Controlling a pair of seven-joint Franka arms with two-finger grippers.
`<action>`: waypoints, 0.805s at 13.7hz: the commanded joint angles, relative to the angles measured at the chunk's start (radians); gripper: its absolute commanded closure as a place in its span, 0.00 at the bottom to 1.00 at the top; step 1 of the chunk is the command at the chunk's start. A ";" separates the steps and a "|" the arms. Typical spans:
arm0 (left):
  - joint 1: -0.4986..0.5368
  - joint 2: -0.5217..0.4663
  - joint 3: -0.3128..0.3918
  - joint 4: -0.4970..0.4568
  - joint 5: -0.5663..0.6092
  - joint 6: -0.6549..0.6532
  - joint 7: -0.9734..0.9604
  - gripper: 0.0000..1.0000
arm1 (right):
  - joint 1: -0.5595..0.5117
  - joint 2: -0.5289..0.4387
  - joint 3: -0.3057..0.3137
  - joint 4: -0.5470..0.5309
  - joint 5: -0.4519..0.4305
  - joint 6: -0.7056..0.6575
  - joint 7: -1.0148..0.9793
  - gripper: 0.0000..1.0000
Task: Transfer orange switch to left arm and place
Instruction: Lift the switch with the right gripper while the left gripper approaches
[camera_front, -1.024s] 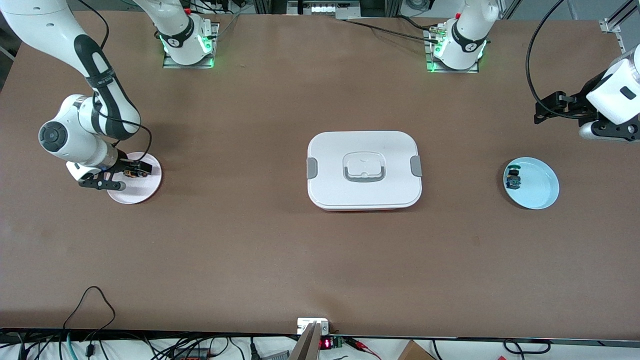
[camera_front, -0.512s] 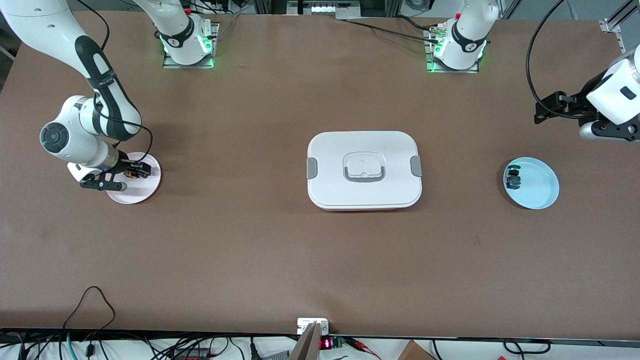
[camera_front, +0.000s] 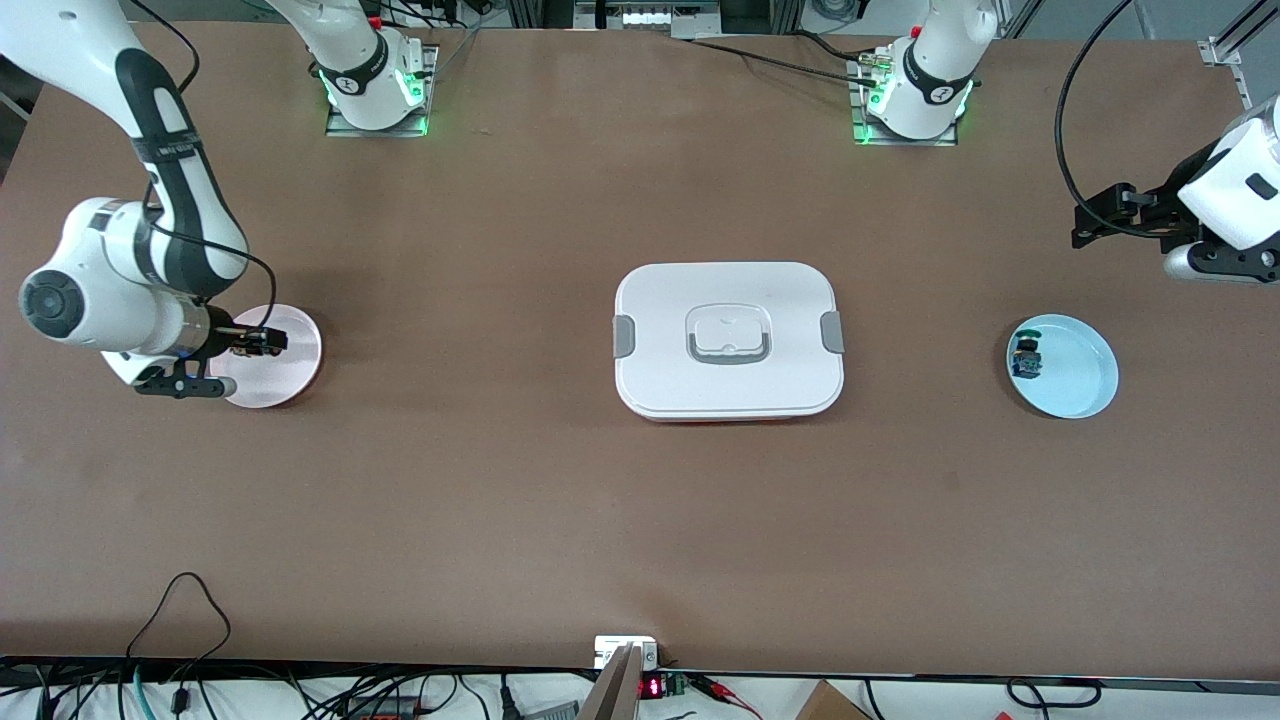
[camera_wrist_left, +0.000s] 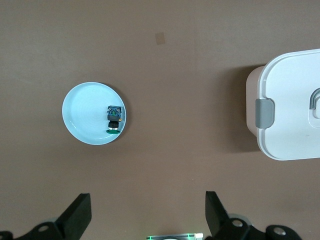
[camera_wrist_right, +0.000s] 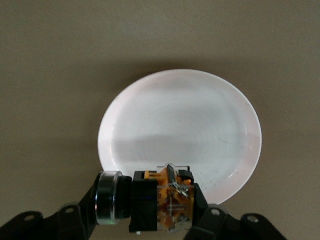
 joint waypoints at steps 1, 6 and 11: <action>0.009 -0.008 0.000 -0.009 -0.021 0.004 -0.001 0.00 | -0.004 -0.045 0.051 0.089 0.008 -0.118 -0.033 0.83; 0.044 0.012 0.001 0.045 -0.043 -0.028 -0.004 0.00 | 0.025 -0.113 0.175 0.254 0.013 -0.270 -0.218 0.84; 0.015 0.062 -0.014 0.084 0.095 -0.023 0.000 0.00 | 0.073 -0.165 0.257 0.413 0.295 -0.442 -0.226 0.84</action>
